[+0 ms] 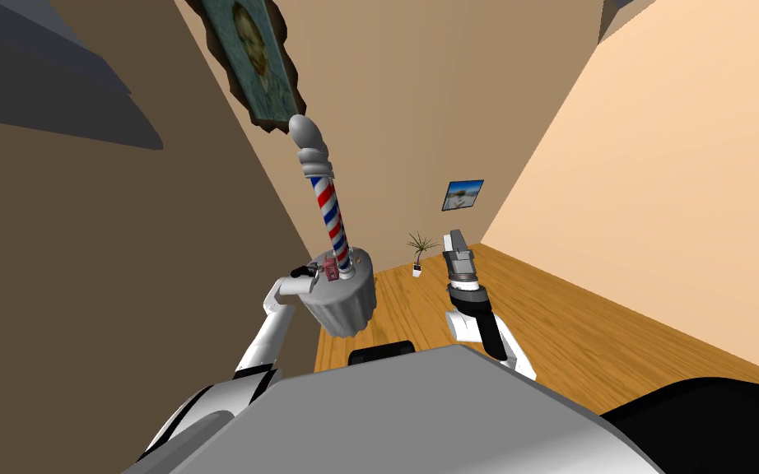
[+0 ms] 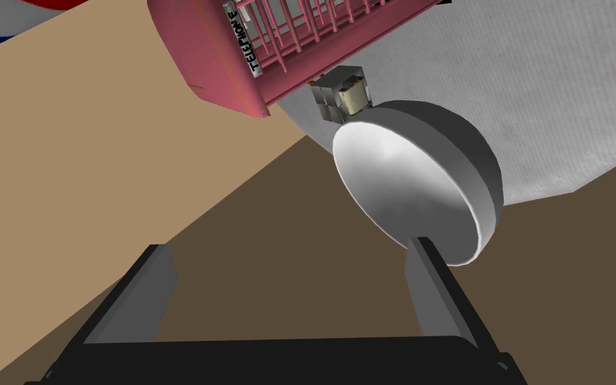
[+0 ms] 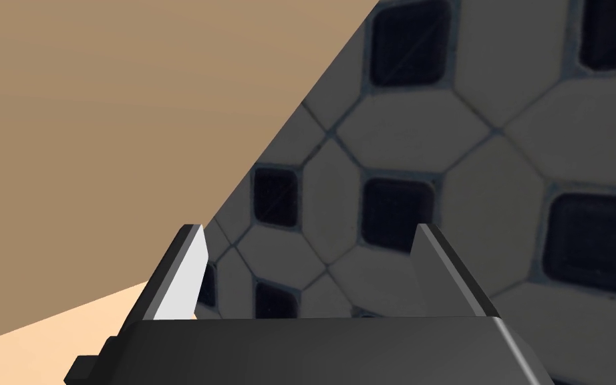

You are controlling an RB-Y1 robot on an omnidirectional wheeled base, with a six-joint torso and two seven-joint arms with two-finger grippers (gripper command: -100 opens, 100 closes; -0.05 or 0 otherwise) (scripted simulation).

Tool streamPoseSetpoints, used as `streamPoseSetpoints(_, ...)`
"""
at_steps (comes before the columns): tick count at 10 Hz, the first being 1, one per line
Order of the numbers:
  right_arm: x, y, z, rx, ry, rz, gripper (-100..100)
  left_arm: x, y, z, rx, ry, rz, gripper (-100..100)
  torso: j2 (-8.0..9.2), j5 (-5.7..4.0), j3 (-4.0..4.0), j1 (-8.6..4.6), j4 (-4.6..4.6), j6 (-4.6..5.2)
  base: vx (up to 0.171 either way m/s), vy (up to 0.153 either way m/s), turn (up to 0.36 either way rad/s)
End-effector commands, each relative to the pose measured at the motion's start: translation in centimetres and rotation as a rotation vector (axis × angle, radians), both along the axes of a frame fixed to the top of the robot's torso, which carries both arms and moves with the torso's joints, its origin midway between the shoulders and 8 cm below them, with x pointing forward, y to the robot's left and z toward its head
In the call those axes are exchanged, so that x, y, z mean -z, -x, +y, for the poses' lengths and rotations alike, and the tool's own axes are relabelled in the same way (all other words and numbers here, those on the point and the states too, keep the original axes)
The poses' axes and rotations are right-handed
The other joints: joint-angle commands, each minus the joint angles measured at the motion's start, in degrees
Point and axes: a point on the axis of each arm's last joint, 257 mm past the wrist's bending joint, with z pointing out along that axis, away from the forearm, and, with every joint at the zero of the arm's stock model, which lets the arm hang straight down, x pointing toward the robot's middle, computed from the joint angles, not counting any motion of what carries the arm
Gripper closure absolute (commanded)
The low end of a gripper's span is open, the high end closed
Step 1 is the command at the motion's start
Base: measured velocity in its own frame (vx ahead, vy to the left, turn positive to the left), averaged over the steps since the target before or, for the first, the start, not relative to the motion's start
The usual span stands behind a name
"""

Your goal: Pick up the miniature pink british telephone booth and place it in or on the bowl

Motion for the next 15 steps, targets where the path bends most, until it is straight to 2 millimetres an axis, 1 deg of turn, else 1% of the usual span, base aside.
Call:
streamPoseSetpoints(1,0.0,0.0,0.0,0.000,0.000,0.000,0,0.3,0.2,0.0,-0.009,0.013,0.024,-100,0.00,0.00,0.00,0.00,0.00,0.00,0.046,-0.010,-0.006)
streamPoseSetpoints(5,0.0,0.0,0.0,0.000,0.000,0.000,0,0.9,0.5,-0.7,-0.030,0.077,0.100,-100,-0.02,0.00,-0.02,0.00,-0.01,0.00,0.064,-0.022,-0.019)
streamPoseSetpoints(9,0.0,0.0,0.0,0.000,0.000,0.000,0,1.8,1.3,-1.1,-0.048,0.117,0.173,-100,-0.14,0.00,-0.08,-0.03,-0.03,0.00,0.075,-0.020,-0.014)
streamPoseSetpoints(15,0.0,0.0,0.0,0.000,0.000,0.000,0,2.4,2.4,-2.5,-0.062,0.196,0.292,-100,-0.10,0.01,-0.06,0.02,-0.03,-0.01,0.073,-0.012,-0.016)
